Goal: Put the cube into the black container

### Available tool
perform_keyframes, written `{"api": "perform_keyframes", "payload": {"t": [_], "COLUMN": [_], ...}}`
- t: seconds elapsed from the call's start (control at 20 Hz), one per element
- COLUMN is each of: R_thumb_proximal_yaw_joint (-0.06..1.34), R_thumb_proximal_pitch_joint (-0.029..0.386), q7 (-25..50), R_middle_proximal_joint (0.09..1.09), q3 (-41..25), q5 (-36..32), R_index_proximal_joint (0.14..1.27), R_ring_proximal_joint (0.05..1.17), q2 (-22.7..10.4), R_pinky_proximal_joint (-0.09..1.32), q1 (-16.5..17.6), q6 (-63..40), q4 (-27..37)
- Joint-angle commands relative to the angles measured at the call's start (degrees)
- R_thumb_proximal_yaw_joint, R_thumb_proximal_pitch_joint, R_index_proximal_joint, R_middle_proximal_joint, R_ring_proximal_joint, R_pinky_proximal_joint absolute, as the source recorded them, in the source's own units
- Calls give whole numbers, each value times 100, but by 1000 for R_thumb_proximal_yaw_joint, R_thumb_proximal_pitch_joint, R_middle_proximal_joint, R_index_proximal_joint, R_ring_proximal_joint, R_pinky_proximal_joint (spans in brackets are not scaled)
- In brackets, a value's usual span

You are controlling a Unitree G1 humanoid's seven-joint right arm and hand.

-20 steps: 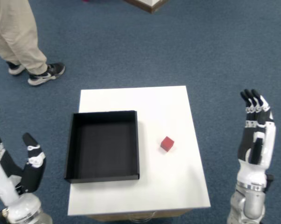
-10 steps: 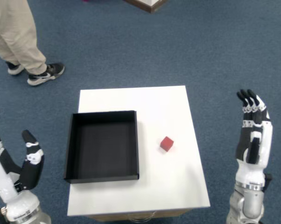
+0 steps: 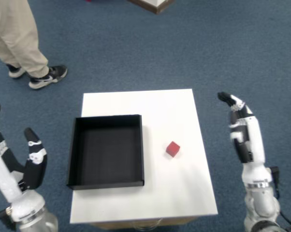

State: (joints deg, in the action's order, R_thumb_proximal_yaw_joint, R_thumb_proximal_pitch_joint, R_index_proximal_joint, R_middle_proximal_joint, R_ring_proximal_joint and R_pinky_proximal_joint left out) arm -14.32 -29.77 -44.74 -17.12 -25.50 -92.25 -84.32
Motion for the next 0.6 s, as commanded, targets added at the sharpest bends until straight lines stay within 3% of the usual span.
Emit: {"api": "perform_keyframes", "payload": {"t": [0.05, 0.35, 0.6], "R_thumb_proximal_yaw_joint": [333, 368, 289], "R_thumb_proximal_pitch_joint": [197, 94, 31], "q7": [-217, -455, -162], "R_middle_proximal_joint": [326, 321, 333], "q3": [87, 62, -410], "q5": [323, 746, 774], "R_index_proximal_joint": [360, 375, 395], "R_ring_proximal_joint": [309, 283, 293], "q2": [-164, -148, 54], "R_pinky_proximal_joint": [142, 83, 106], "q1": [-320, -480, -659], "q6": [-518, -534, -427], "q4": [-107, -301, -1160]}}
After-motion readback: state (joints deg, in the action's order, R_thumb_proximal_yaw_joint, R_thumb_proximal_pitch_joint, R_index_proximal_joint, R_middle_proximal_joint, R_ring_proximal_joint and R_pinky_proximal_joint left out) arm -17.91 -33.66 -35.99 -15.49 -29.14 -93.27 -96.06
